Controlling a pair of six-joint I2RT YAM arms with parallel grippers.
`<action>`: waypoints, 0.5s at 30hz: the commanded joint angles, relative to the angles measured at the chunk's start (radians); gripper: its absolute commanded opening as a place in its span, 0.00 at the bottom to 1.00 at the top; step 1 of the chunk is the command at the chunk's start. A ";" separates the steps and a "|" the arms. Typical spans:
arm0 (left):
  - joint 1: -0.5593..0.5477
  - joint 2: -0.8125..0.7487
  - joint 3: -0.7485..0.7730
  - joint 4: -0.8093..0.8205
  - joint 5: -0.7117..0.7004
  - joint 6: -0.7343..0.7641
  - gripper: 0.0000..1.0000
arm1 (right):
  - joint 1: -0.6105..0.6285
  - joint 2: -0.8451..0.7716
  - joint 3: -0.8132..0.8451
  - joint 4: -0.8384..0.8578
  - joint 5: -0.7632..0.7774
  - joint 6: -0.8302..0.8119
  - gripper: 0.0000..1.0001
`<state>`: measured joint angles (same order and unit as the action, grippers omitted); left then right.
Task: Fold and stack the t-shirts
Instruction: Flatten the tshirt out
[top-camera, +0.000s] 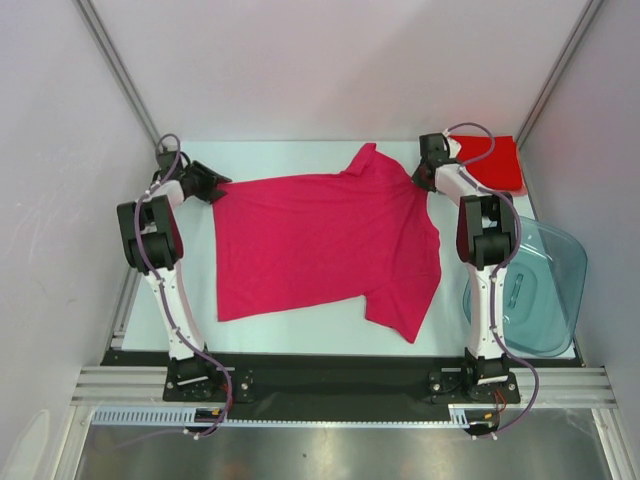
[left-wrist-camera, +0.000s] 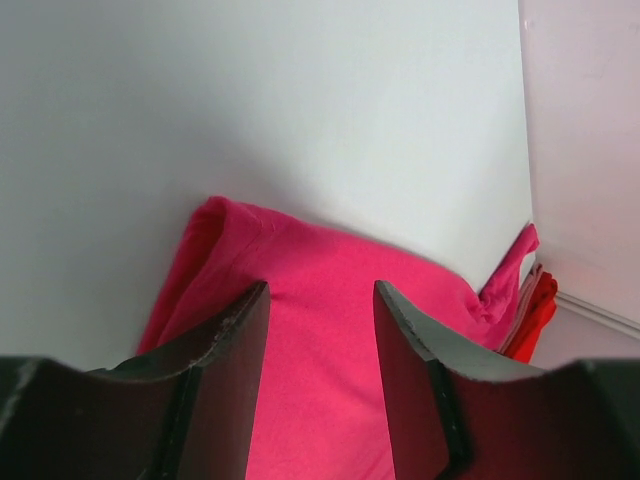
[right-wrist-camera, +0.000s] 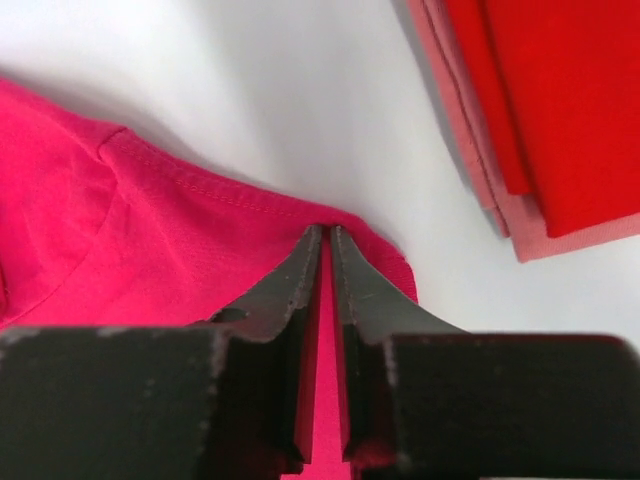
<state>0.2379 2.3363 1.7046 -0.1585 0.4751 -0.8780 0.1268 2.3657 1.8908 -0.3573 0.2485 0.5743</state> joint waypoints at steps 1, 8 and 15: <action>0.015 -0.001 0.050 -0.047 -0.030 0.057 0.52 | -0.009 -0.006 0.060 0.000 0.011 -0.068 0.17; -0.012 -0.147 0.017 -0.058 -0.046 0.146 0.57 | 0.031 -0.094 0.106 0.093 -0.057 -0.106 0.42; -0.064 -0.232 -0.011 -0.111 -0.102 0.241 0.58 | 0.085 0.031 0.256 0.173 -0.233 -0.044 0.59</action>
<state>0.2039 2.2017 1.6970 -0.2497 0.4168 -0.7212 0.1852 2.3688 2.0312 -0.2726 0.1158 0.5049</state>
